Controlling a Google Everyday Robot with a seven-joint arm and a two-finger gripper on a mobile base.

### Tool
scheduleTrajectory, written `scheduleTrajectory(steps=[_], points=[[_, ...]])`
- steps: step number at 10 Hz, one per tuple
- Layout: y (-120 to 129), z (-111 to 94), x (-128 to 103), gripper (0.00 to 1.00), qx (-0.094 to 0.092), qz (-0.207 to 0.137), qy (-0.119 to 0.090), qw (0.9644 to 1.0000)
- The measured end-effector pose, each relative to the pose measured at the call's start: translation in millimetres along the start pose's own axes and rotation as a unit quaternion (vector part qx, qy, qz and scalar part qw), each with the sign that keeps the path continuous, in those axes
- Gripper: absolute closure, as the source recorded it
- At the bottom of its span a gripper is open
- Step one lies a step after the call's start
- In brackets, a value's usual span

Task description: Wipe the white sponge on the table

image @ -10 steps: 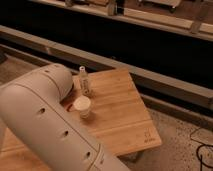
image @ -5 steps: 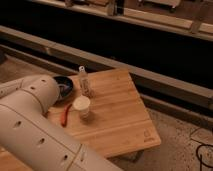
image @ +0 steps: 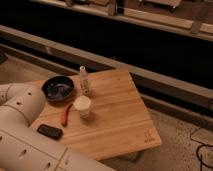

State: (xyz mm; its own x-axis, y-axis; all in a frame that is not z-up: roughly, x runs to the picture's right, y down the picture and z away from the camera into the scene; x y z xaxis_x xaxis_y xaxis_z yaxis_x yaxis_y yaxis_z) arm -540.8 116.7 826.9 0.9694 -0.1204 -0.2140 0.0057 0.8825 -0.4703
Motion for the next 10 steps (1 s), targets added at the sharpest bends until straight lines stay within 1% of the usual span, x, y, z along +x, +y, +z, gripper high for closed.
scheduleTrajectory(steps=[1,2,3,4,5,6,7,8,9,10], points=[[2.2,-3.1,-10.3,1.0,0.004,0.0,-0.015,0.9999],[5.5,-7.1,-27.2,1.0,0.009,0.011,-0.05,0.9987],[11.0,-10.7,-37.8,1.0,0.01,0.023,-0.076,0.9968],[15.1,-13.0,-43.7,1.0,0.008,0.04,-0.105,0.9936],[27.4,-19.7,-46.6,1.0,-0.003,0.071,-0.152,0.9858],[38.4,-26.0,-41.5,1.0,-0.012,0.095,-0.182,0.9786],[47.4,-31.4,-30.8,1.0,-0.019,0.118,-0.205,0.9715],[61.6,-33.8,4.9,1.0,-0.023,0.162,-0.23,0.9594],[66.7,-30.8,30.1,1.0,-0.023,0.186,-0.235,0.9539],[72.1,-24.8,61.8,1.0,-0.022,0.213,-0.235,0.948]])
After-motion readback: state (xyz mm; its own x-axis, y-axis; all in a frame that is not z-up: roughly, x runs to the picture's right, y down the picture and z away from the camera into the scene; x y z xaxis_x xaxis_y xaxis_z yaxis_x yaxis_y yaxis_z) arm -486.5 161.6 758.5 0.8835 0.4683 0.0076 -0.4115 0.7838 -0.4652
